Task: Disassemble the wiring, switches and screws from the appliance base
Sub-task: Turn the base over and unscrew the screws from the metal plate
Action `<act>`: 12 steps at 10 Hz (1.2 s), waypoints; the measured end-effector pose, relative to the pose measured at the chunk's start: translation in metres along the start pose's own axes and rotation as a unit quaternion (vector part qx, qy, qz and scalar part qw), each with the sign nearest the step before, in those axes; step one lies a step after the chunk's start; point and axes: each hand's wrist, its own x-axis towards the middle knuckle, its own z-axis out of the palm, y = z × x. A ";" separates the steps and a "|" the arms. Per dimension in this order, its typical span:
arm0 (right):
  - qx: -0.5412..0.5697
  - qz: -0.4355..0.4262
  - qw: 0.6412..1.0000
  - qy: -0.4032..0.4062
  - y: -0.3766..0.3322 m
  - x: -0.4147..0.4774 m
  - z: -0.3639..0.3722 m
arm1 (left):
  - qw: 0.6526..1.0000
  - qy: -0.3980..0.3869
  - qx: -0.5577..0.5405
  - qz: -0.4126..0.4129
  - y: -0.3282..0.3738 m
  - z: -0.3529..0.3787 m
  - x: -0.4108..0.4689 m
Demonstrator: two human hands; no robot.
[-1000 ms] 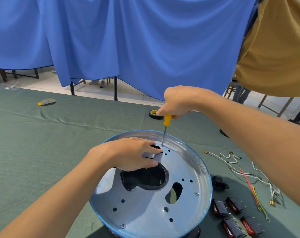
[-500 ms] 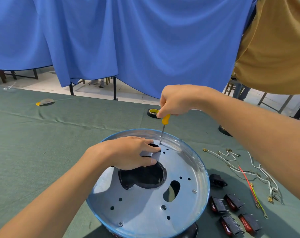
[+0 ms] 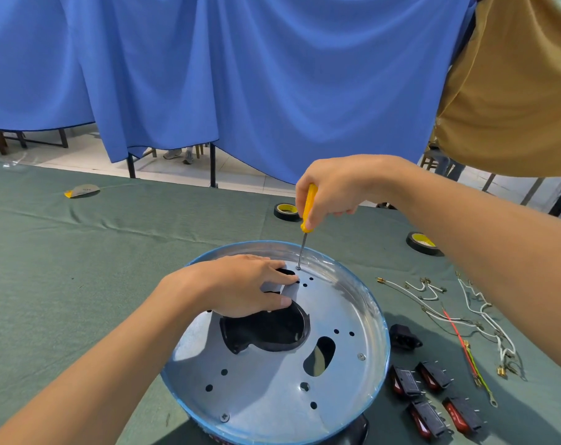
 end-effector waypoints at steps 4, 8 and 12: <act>0.024 0.038 0.997 0.068 -0.004 -0.001 0.009 | 1.000 0.000 -0.007 0.003 0.001 -0.001 -0.001; -0.008 0.039 0.995 0.087 -0.004 -0.002 0.013 | 1.000 -0.001 -0.003 0.001 0.000 0.000 -0.002; 0.047 0.053 0.984 0.164 -0.002 -0.001 0.020 | 1.000 0.001 -0.007 0.002 0.000 0.001 -0.002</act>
